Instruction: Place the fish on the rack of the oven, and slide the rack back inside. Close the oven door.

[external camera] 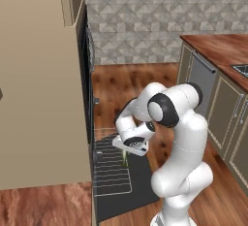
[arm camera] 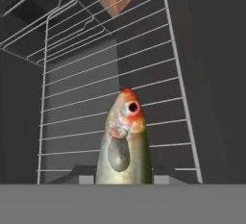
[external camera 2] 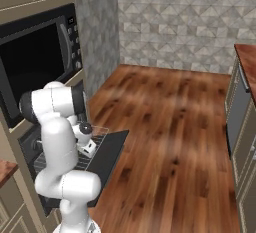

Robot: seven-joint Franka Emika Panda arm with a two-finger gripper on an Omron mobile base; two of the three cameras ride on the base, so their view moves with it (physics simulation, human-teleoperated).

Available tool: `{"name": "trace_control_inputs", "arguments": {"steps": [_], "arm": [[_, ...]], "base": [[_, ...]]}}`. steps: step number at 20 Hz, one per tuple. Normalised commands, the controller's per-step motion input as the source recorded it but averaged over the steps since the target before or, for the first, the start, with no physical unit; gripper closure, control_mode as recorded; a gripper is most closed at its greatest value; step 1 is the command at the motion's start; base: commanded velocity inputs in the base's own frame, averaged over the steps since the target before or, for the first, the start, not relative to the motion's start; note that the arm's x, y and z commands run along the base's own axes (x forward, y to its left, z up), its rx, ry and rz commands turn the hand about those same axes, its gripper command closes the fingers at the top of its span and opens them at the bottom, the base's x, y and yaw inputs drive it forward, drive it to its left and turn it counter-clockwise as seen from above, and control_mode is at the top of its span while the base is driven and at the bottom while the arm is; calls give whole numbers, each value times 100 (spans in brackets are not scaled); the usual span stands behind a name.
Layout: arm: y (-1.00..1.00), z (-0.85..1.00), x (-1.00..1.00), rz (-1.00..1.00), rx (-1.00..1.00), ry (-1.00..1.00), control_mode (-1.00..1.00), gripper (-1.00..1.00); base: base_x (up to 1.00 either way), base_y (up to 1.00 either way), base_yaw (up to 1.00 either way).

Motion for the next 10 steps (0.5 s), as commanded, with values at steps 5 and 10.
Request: {"name": "trace_control_inputs", "arguments": {"steps": [5,10], "arm": [[13,-35,40,0,0,-3,-100,100],[21,-37,44,-1,0,-4,-100,100]], "base": [[0,0,0],[0,0,0]]}}
